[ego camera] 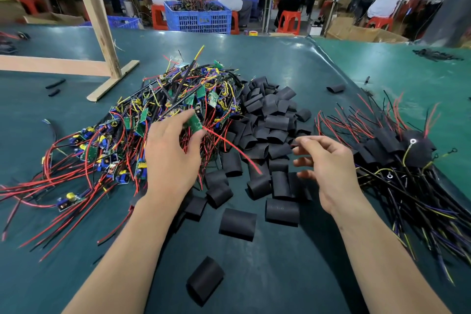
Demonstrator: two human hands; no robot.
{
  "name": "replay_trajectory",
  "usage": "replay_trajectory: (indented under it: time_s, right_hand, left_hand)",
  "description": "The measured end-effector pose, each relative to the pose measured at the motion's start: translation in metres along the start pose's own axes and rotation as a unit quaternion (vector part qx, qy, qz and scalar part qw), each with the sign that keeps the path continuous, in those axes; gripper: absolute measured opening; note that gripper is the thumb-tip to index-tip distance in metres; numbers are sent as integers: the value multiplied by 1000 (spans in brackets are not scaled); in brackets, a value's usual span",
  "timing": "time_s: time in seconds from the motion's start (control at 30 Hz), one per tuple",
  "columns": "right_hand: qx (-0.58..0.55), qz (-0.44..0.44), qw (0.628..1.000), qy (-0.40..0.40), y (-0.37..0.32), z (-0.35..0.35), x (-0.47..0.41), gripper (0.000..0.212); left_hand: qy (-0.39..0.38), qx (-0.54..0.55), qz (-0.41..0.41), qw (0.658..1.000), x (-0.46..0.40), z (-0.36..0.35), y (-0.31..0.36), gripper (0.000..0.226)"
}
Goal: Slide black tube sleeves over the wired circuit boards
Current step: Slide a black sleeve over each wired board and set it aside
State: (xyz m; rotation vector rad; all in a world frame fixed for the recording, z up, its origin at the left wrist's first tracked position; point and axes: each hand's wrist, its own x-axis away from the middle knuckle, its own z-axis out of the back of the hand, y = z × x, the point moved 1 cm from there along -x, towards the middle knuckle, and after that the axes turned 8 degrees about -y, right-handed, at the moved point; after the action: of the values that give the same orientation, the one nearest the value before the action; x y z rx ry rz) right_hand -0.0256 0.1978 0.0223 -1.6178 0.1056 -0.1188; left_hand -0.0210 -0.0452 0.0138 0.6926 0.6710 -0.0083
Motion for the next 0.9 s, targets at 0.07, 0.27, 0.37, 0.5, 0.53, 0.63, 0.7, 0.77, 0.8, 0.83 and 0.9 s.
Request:
replay_trajectory:
  time_s: [0.07,0.27,0.37,0.5,0.53,0.63,0.7,0.77,0.8,0.83,0.9]
  right_hand:
    - [6,-6,1000,-16,2,-3,1,13]
    - [12,1,997,-78,5,-11,4,12]
    - [15,6,996,-87,5,-11,6,11]
    - [0,15,992,-129,3,-13,9,9]
    - [-17,17,987,-161,2,-14,10,9]
    - [-67,30,958,-276,1,-19,16,26]
    - [-92,50,945,-309,2,-23,18,32]
    - [-85,64,950,-293,4,-29,21,24]
    - [-80,60,957,-271,6,-31,20,20]
    - [-83,53,965,-245,7,-32,19,18]
    - [-70,55,977,-193,7,-27,14,20]
  left_hand:
    - [35,34,-46,998,3,-1,10,31]
    - [88,364,66,925,4,-4,22,22]
    - [82,588,153,790,-6,3,23,19]
    - [-35,741,198,641,-5,11,22,14]
    - [-81,751,188,628,-4,12,24,15]
    - [-215,714,174,643,3,4,36,20]
    - [-269,674,190,662,9,-4,44,25]
    - [-282,635,196,692,13,-10,48,28]
    - [-273,616,192,714,15,-12,49,26]
    - [-257,595,184,739,17,-13,50,23]
    - [-207,568,176,777,17,-13,49,18]
